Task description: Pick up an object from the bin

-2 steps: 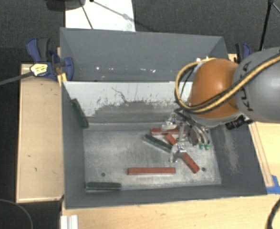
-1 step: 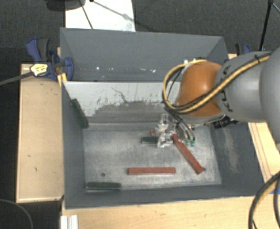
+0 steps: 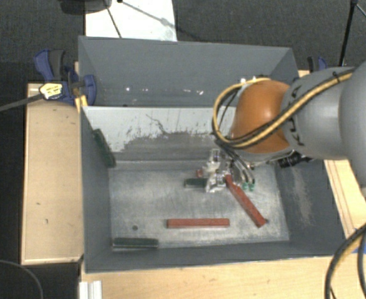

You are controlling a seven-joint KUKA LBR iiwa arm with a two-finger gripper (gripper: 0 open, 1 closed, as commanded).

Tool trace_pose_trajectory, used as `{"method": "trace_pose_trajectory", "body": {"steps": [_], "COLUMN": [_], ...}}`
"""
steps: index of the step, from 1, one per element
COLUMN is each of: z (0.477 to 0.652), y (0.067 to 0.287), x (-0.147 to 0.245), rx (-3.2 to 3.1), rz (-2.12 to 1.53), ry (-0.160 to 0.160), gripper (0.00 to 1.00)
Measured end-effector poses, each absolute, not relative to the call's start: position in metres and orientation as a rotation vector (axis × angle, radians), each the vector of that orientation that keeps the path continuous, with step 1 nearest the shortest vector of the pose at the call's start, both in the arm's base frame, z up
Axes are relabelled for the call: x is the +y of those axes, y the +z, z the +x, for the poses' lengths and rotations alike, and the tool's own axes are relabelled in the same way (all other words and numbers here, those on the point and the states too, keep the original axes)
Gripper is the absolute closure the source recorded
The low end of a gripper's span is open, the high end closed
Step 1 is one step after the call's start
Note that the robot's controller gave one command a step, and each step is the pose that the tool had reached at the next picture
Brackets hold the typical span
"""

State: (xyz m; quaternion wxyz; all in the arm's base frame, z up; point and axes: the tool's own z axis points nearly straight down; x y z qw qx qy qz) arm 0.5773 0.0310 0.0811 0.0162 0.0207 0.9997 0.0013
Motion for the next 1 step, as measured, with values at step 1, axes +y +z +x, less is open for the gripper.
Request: {"method": "trace_pose_trajectory", "body": {"steps": [1], "z": [0.5882], "y": [0.2905], "x": [0.0475], "rx": [3.136], "rz": [0.009], "ry": [0.001], "gripper": [1.00]}}
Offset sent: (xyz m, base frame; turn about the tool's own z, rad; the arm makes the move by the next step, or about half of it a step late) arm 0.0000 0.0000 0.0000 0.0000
